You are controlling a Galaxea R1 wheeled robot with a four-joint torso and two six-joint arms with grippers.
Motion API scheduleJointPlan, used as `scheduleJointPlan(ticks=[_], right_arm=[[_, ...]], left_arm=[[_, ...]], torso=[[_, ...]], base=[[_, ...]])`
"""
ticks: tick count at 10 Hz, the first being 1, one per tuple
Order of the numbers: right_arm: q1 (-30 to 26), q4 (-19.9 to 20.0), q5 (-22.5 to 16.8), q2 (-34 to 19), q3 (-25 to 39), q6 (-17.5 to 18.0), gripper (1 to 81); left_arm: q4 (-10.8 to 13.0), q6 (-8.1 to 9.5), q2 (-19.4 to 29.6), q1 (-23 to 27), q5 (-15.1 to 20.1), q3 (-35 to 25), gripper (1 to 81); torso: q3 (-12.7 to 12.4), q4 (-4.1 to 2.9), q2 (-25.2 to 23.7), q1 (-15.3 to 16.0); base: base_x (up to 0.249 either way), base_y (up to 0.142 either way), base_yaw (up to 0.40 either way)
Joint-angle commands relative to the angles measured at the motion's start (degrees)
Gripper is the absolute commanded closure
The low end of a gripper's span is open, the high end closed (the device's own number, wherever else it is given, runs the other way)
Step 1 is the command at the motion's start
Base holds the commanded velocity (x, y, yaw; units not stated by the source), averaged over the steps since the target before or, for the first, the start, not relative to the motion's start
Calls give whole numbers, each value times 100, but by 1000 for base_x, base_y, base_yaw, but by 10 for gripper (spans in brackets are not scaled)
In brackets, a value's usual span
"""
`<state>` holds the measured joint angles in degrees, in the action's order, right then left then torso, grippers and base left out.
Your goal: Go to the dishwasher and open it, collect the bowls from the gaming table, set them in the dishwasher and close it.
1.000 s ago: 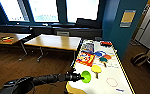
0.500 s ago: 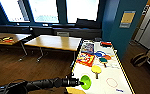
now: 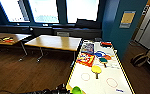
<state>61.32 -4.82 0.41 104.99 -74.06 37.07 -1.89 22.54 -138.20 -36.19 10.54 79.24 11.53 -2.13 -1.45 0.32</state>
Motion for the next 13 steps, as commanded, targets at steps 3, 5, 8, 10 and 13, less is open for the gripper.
scheduleJointPlan(ticks=[3, 5, 8, 10, 13], right_arm=[[-291, -134, -129, -98, -81, -16, 811], [-221, -151, -129, -37, -142, -16, 811], [-141, -204, -121, 78, -240, -16, 811], [-80, -222, -129, 200, -318, -25, 811], [78, -274, -129, 595, -713, -77, 811]], left_arm=[[408, -30, 275, 196, -123, -286, 811], [444, -30, 258, 65, -192, -278, 811], [584, -30, 310, -244, -263, -233, 811], [786, -30, 354, -568, -386, -207, 811], [1085, -30, 293, -1174, -552, 152, 811]], torso=[[-2, 0, -2, -2], [-2, 0, -2, -5], [-5, 0, -5, -5], [-7, 0, -7, -11], [-9, 0, -9, -13]], base=[[0, 0, 0], [-34, 0, 0], [-91, 0, 0], [-102, 0, 0], [-102, 0, 0]])
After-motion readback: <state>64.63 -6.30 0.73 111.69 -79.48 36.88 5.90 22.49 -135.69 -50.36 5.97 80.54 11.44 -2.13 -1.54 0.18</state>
